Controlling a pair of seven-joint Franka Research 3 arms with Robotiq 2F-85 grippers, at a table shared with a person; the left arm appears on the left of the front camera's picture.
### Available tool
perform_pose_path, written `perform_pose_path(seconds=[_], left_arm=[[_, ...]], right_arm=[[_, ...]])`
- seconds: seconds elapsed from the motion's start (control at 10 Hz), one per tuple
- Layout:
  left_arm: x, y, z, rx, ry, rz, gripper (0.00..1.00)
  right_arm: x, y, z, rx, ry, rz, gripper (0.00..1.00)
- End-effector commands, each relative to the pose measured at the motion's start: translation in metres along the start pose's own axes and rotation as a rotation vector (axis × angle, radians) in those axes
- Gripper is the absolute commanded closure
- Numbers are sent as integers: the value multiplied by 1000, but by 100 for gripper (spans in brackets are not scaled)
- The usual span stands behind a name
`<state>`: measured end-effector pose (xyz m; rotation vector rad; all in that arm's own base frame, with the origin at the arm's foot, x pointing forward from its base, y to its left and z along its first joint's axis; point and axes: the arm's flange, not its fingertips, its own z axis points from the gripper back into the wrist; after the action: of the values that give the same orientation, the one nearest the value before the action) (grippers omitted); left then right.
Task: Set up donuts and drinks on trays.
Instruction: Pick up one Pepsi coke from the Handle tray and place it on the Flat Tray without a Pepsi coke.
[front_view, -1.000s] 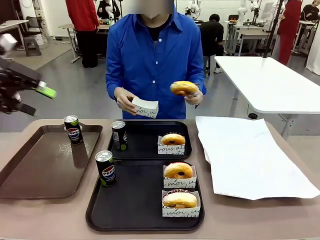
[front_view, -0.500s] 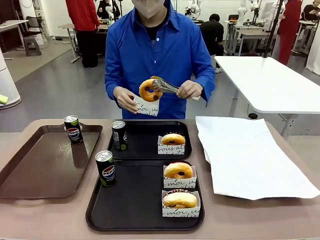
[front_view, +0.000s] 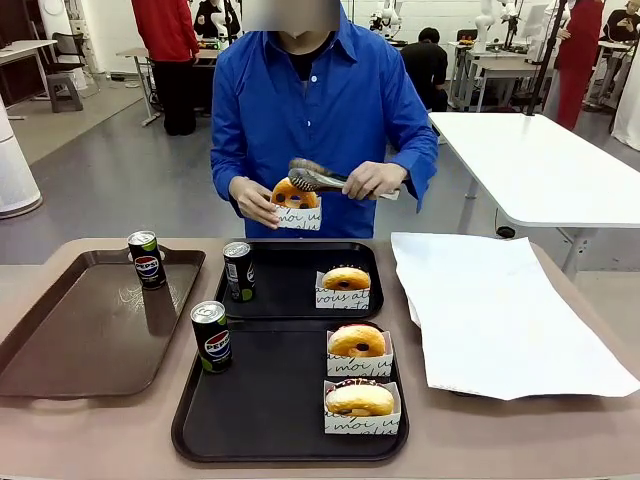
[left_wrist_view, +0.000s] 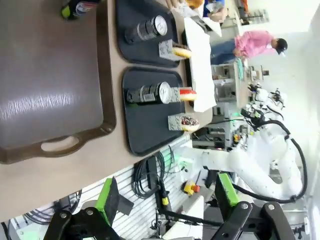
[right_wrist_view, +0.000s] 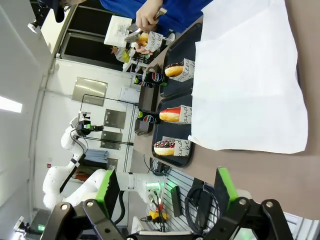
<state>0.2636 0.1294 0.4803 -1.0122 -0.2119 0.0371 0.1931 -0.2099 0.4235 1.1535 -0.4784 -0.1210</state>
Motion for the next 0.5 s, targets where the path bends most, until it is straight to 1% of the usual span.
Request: perform_pose_path(seconds=[0.0,0.2,0.4], left_arm=[[-46,46,-58,-50,21,23,0],[-33,74,-46,-114,-9,54,0],[-24,93,-35,-152,-86,26,0]], right_arm=[[2,0,-1,22,-10,15,0],[2,0,-1,22,-10,15,0],[2,0,-1,22,-10,15,0]])
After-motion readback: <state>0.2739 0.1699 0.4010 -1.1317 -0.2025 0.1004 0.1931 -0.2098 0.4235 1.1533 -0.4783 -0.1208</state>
